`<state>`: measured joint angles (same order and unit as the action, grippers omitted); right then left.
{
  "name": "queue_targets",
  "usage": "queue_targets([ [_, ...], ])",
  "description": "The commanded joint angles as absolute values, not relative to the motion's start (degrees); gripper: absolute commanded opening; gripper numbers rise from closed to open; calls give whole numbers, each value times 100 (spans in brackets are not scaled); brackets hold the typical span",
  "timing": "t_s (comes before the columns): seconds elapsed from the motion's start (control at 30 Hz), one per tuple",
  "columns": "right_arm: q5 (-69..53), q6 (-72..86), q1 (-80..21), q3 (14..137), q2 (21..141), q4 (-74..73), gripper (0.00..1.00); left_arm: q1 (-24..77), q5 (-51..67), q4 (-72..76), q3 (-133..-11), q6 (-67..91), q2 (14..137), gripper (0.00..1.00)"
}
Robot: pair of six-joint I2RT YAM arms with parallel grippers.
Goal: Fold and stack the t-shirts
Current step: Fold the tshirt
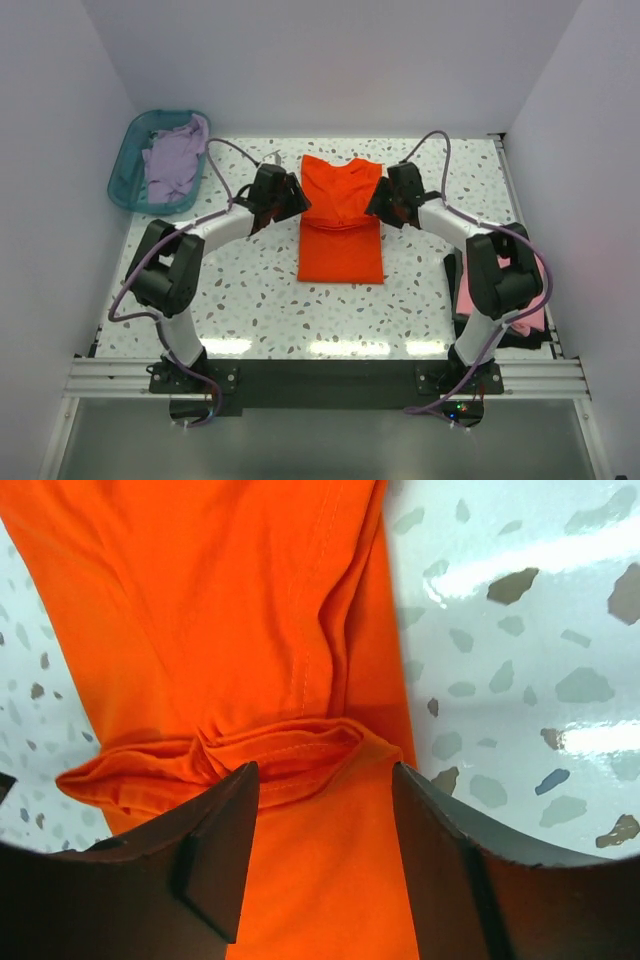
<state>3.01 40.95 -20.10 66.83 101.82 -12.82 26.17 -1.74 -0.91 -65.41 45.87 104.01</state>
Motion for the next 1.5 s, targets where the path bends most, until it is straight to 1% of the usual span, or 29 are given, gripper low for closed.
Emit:
queue_targets([
  [0.0, 325, 3876, -1951, 6883, 9915, -1222, 63, 2496, 62, 10, -6900, 4070, 10125, 62],
  [0.03, 282, 3859, -1960, 6838, 9766, -1222, 64, 2505, 122, 9, -6821, 4043, 9994, 62],
  [0.1, 290, 3771, -2082, 6689, 9642, -1274, 64, 2540, 158, 9, -6497, 4121, 9862, 56],
  [0.13, 342, 3736, -2153, 6628, 9476, -1309, 61, 2627, 150, 9, -6382, 4139, 9731, 53],
  [0.17, 421, 3657, -2310, 6540, 9422, -1301, 57, 2698, 149, 9, -6268, 4166, 9677, 43],
  [0.23, 483, 3639, -2469, 6294, 9308, -1248, 45, 3004, 88, 9, -6056, 4210, 9598, 37],
  [0.27, 492, 3621, -2635, 6258, 9316, -1205, 35, 3119, 18, -191, -6030, 4210, 9589, 31],
  [0.3, 588, 3612, -2715, 6249, 9351, -1204, 31, 3207, 18, -193, -6021, 4271, 9624, 28],
  [0.33, 589, 3604, -2777, 6275, 9404, -1213, 28, 3356, 18, -185, -6029, 4315, 9668, 25],
  [0.37, 554, 3604, -2856, 6319, 9596, -1213, 24, 3401, 52, -89, -6038, 4350, 9798, 20],
  [0.43, 344, 3586, -2874, 6521, 9807, -1213, 21, 3454, 262, -88, -6178, 4438, 10105, 14],
  [0.57, 352, 3446, -2865, 7039, 10370, -1414, 19, 3463, 220, -149, -6731, 4386, 10642, 13],
  [0.67, 439, 3428, -2804, 7452, 10818, -1511, 19, 3437, 106, -360, -7459, 4237, 11091, 12],
  [0.8, 326, 3542, -2567, 7839, 11232, -1538, 18, 3244, 97, -430, -7901, 4192, 11566, 12],
  [0.87, 238, 3586, -2427, 7875, 11373, -1538, 18, 3164, 97, -405, -7989, 4192, 11715, 14],
  [0.97, 202, 3612, -2321, 7814, 11399, -1494, 17, 3041, 97, -360, -8050, 4149, 11873, 18],
  [1.23, 9, 3665, -2303, 7524, 11584, -1275, 17, 2962, 141, -395, -7972, 4192, 12208, 17],
  [1.33, -192, 3770, -2329, 7261, 11610, -1100, 17, 2971, 1, -517, -7717, 4315, 12042, 17],
  [1.43, -272, 3875, -2486, 6883, 11540, -897, 17, 2962, -412, -484, -7200, 4517, 11613, 17],
  [1.47, -299, 3911, -2540, 6795, 11523, -862, 17, 2962, -457, -440, -6850, 4613, 11489, 17],
])
